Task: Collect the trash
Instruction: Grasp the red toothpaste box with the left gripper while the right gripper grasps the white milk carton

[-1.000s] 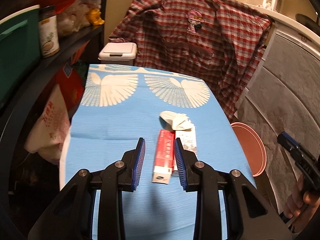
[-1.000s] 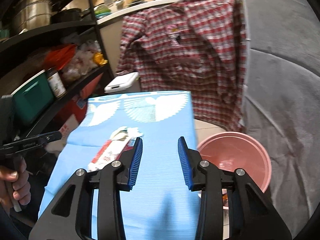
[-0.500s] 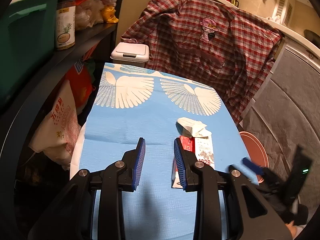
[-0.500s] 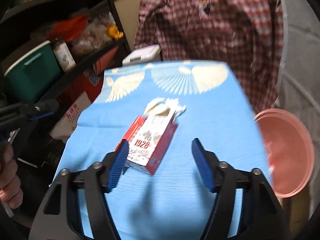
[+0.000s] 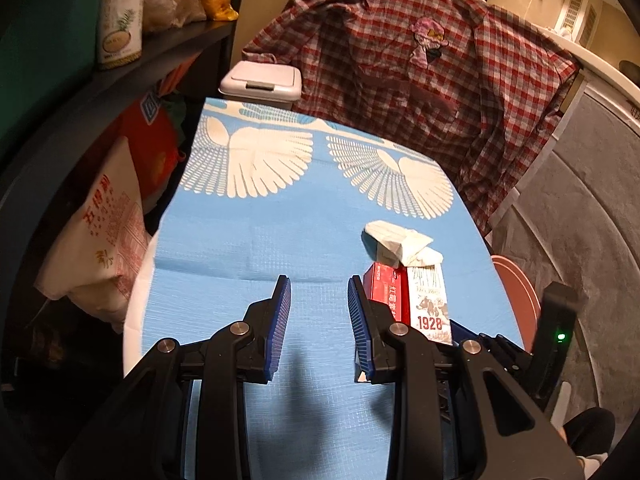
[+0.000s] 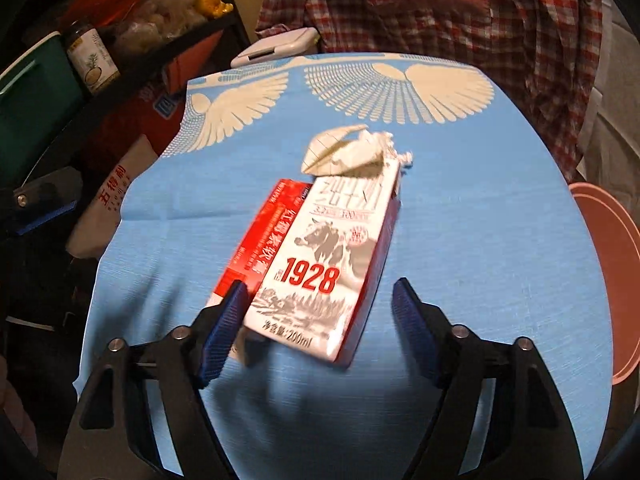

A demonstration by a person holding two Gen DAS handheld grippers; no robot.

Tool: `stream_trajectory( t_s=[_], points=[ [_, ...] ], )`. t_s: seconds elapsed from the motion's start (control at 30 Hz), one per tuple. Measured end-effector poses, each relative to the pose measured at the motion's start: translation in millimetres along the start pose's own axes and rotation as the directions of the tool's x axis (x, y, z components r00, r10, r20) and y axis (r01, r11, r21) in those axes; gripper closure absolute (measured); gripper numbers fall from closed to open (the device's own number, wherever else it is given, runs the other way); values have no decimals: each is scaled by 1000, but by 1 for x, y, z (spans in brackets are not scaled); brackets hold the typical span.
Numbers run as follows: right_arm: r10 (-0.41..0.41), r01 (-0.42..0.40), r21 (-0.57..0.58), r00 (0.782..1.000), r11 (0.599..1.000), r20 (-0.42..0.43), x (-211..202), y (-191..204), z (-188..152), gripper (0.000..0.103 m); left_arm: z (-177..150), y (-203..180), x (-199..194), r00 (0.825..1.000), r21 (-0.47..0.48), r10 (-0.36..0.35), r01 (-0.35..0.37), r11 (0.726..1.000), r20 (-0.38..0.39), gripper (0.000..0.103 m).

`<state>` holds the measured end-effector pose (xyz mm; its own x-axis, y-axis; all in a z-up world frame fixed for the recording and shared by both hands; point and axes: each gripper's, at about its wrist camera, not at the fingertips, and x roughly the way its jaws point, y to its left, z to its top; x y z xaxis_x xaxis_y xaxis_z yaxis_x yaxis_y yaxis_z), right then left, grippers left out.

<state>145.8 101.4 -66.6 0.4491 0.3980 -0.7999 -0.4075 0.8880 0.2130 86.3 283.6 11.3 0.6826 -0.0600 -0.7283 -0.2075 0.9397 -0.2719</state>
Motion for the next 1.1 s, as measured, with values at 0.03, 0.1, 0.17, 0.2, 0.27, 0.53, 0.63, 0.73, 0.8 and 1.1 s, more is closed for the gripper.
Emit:
stream_trajectory(
  t_s=[0.03,0.1,0.17,0.2,0.27,0.53,0.63,0.73,0.8,1.1],
  points=[
    [0,0,-7,1000,1000,-4,-1,-2,0,40,0,0,3,1000,1,-5,5,1000,-5,73],
    [3,-3,-10,1000,1000,-15,-5,-8,-1,45,-1,-2,10,1000,1,-22,22,1000,-21,73],
    [4,-5,-10,1000,1000,-26,-9,-15,-2,47,-3,-5,20,998,0,-42,42,999,-47,73],
    [2,-2,-16,999,1000,-34,-13,-19,-3,48,-5,-6,26,997,0,-53,53,999,-61,73],
    [-6,4,-27,999,1000,-44,-20,-25,-5,48,-9,-10,36,994,0,-71,71,997,-88,73],
    [-23,19,-47,996,999,-83,-54,-66,-17,48,-28,-42,66,980,106,-73,94,990,-187,55],
    [9,-11,-18,996,1000,-85,-53,-80,-22,46,-33,-48,74,977,133,-48,77,988,-206,55],
    [7,-8,-15,997,1000,-70,-47,-86,-26,44,-36,-53,80,976,156,-18,53,986,-215,55],
    [1,-3,-36,999,999,-47,-46,-84,-26,44,-37,-55,83,976,170,-5,43,985,-218,55],
    [-25,26,-96,1000,995,11,-50,-80,-18,43,-41,-61,83,974,213,61,-14,977,-216,68]
  ],
)
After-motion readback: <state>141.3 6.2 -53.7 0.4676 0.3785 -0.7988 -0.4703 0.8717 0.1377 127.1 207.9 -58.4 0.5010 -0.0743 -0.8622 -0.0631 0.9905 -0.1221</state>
